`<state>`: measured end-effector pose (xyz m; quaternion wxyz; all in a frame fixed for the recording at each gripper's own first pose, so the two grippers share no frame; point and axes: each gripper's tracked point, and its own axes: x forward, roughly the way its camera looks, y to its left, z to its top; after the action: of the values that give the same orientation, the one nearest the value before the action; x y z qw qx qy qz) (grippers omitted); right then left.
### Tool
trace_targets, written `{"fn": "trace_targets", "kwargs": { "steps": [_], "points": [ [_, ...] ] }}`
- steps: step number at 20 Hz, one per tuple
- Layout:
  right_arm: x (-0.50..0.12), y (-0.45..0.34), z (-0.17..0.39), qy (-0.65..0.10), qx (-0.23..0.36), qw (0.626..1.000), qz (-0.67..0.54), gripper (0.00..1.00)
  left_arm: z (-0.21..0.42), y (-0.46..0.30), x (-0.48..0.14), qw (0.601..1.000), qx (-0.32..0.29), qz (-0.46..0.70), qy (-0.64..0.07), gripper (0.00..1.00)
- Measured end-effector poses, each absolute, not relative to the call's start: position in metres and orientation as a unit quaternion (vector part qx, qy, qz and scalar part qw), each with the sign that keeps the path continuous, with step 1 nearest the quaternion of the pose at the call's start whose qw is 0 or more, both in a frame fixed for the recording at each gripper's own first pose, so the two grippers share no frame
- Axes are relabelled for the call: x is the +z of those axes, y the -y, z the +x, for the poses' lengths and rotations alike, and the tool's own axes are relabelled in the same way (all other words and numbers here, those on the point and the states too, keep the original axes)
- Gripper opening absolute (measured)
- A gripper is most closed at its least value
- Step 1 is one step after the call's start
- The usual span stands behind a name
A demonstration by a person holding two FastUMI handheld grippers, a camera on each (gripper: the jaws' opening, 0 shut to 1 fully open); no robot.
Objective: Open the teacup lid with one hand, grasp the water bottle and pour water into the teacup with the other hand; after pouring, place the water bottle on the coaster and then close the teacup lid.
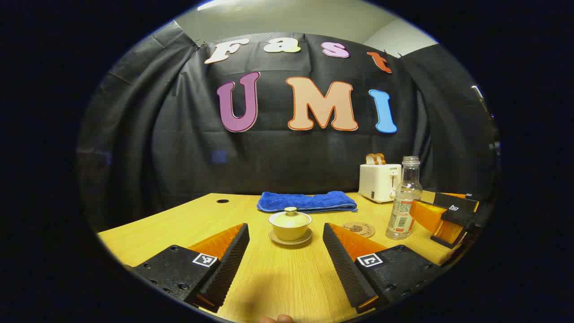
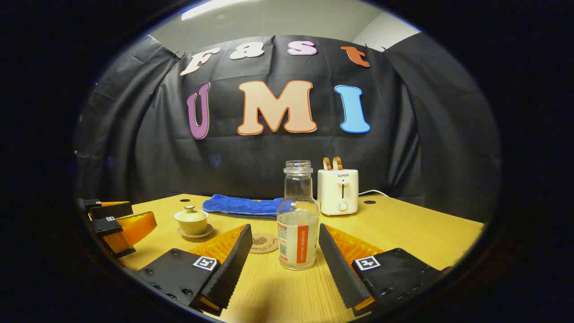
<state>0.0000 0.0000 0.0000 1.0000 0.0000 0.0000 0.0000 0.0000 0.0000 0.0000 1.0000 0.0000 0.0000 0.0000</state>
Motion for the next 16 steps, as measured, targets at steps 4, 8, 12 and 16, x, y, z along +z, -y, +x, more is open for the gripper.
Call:
{"fn": "trace_targets", "kwargs": {
  "steps": [4,8,12,16],
  "points": [
    [-0.0002,-0.0001,0.0004,0.0,0.001,1.0,0.0,0.94,0.0008,-0.0002,0.0011,1.0,0.0,0.001,0.001,0.96],
    [-0.0001,-0.0001,0.0004,0.0,0.001,1.0,0.0,0.94,0.0011,0.0,0.0012,1.0,-0.001,0.0,0.001,0.97],
    [0.0001,-0.0002,0.0002,0.0,0.001,1.0,0.0,0.94,0.0,-0.0005,0.0007,1.0,-0.001,0.0,0.001,0.97],
    [-0.0001,-0.0002,0.0003,0.0,0.001,1.0,0.0,0.94,0.0006,-0.0005,-0.0002,1.0,-0.002,0.001,0.001,0.97]
  ]
}}
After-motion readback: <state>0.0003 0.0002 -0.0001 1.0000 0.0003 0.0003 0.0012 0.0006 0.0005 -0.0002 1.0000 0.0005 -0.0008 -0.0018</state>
